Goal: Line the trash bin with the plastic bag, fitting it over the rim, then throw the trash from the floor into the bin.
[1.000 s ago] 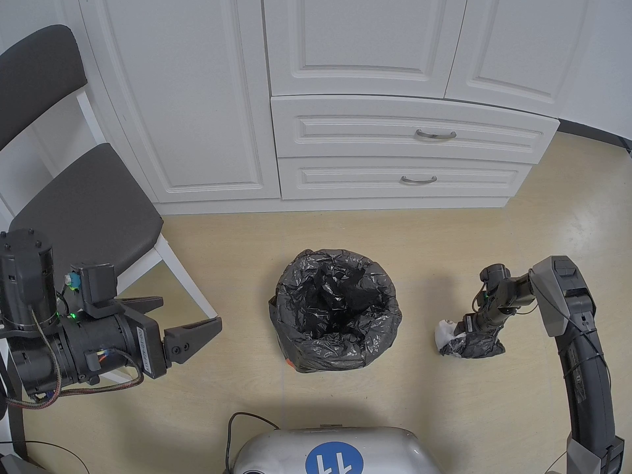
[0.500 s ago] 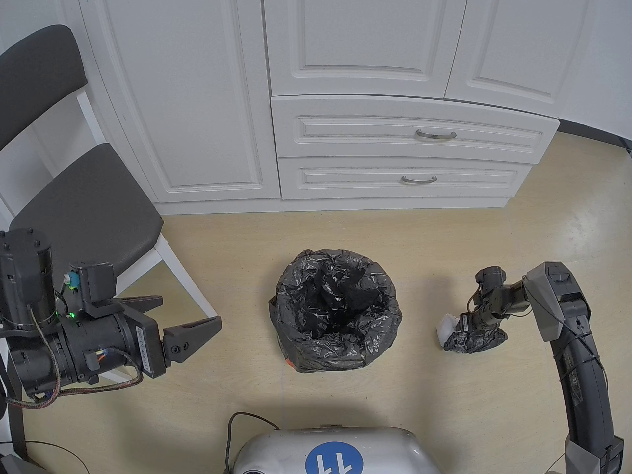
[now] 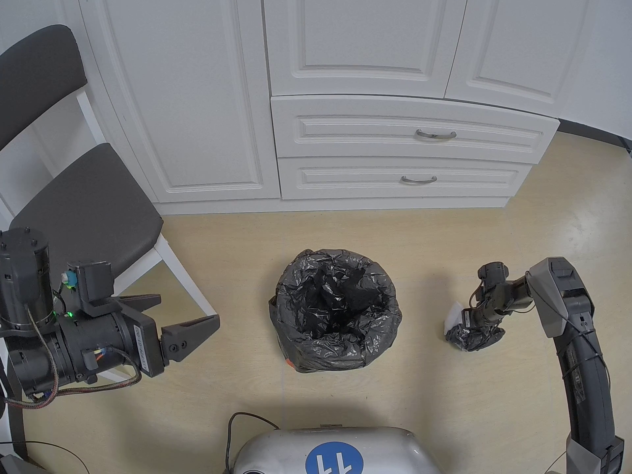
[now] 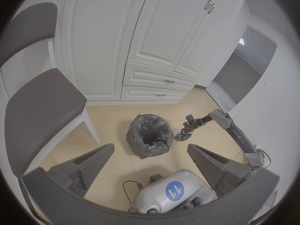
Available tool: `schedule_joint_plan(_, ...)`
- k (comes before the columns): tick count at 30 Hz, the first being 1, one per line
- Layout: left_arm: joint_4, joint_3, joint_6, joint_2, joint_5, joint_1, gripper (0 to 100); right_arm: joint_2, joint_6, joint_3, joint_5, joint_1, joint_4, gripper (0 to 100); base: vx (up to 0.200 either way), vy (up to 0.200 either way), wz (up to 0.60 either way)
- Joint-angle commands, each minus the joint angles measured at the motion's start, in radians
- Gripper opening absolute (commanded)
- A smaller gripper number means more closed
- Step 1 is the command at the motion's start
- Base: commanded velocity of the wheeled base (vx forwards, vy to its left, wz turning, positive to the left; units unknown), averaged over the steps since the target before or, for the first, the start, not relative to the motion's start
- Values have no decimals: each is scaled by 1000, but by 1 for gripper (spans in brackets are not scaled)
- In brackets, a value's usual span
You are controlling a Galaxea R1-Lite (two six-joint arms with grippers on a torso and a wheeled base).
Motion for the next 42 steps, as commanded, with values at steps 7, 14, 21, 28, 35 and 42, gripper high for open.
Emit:
schedule_joint_plan(7, -1, -3, 0, -16, 23, 0, 100, -210, 5, 196, 125, -9, -48, 0, 0, 0, 0)
schedule_joint_plan(14, -1, -6, 0, -36, 36, 2, 100, -280, -1, 300, 139, 0, -125, 0, 0, 0, 0)
schedule_joint_plan(21, -2, 0, 84, -39, 90, 14, 100, -405, 2, 375, 218, -11, -128, 0, 0, 0, 0)
schedule_joint_plan(28, -1, -1, 96, -102, 95, 14, 100, -600, 2, 539, 264, -6, -223, 0, 0, 0, 0)
schedule_joint_plan(35, -1, 3, 178, -157, 95, 60, 100, -760, -9, 726, 264, 35, -369, 0, 0, 0, 0)
schedule_joint_plan(42, -1, 10, 262, -201, 95, 106, 100, -935, -7, 901, 257, 91, -533, 0, 0, 0, 0)
